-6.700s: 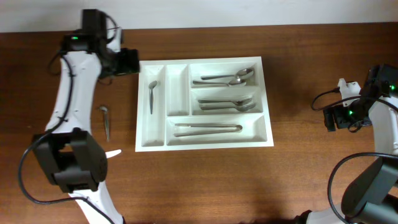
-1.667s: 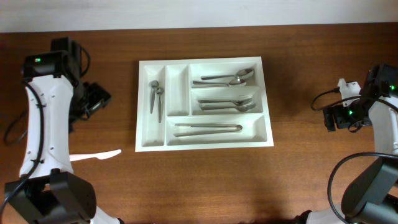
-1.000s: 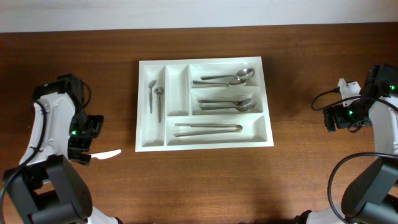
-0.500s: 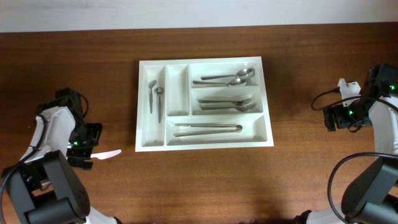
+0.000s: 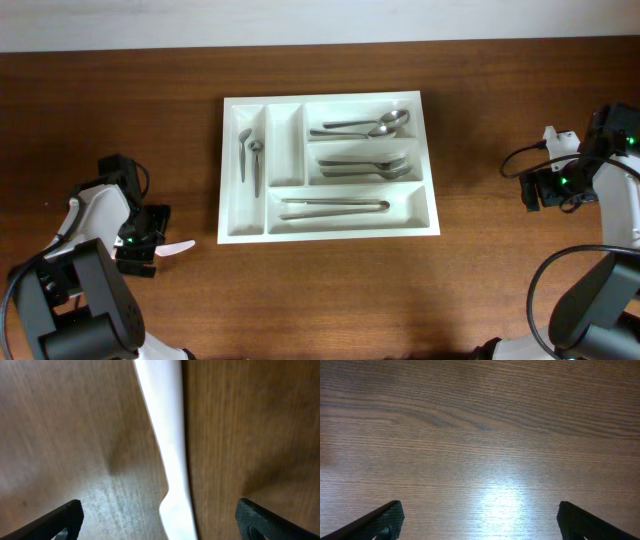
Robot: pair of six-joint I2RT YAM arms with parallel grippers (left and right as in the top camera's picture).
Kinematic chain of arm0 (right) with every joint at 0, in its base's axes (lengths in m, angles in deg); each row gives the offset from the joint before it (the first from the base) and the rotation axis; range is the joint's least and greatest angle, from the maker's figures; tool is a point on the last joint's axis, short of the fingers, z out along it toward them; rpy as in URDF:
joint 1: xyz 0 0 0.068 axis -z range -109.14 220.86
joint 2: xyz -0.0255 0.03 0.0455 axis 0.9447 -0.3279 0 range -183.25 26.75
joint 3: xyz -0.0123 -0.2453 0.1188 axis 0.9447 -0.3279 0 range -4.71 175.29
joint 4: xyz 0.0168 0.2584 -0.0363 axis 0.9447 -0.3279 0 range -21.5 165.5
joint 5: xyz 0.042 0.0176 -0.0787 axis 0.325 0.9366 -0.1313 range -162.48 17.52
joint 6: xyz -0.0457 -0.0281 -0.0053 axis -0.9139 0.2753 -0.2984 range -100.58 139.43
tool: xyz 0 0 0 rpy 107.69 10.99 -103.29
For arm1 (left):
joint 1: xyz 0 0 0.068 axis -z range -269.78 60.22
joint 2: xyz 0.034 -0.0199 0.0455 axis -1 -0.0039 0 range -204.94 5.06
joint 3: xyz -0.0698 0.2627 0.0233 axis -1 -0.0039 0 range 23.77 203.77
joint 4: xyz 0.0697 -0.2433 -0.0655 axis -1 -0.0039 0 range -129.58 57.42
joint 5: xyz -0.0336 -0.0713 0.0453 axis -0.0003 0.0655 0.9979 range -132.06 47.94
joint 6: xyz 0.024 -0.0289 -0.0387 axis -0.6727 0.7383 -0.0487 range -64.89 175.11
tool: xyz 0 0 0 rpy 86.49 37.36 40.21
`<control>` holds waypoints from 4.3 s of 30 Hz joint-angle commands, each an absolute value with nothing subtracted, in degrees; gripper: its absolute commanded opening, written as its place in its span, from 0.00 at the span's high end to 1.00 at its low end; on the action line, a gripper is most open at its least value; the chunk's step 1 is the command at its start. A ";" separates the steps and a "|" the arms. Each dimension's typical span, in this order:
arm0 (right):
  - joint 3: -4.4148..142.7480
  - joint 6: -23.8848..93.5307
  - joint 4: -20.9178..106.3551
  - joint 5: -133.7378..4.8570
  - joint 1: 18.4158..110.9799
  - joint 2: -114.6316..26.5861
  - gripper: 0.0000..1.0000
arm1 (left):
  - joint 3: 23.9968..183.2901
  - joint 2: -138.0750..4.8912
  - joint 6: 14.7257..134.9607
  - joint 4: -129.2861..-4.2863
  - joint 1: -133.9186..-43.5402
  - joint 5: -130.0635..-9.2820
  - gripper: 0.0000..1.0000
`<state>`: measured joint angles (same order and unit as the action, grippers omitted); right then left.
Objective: Pack container
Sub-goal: 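Close the left gripper on the white plastic knife and lift it, then lower the knife into the tray's second narrow compartment and release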
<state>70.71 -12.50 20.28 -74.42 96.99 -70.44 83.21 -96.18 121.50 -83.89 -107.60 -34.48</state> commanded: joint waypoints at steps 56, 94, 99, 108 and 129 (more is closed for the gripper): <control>70.71 -12.45 20.28 -74.29 97.12 -70.37 0.01 | 77.11 -95.41 123.42 -75.69 -108.98 -32.12 0.48; 70.71 -12.45 20.28 -74.29 97.14 -70.37 0.01 | 90.57 -90.47 94.22 -68.11 -94.66 -37.37 0.98; 70.71 -12.45 20.28 -74.27 97.12 -70.37 0.01 | 92.32 -90.47 89.61 -60.87 -83.60 -37.85 0.98; 70.71 -12.45 20.28 -74.29 97.12 -70.37 0.01 | 92.32 -91.91 80.01 -49.97 -71.19 -36.60 0.98; 70.71 -12.45 20.28 -74.29 97.12 -70.37 0.01 | 95.47 -100.87 68.67 -44.55 -70.49 -36.71 0.84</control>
<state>70.69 -12.48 20.26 -74.42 96.99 -70.44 94.03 -100.44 70.07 -44.72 -70.51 -37.13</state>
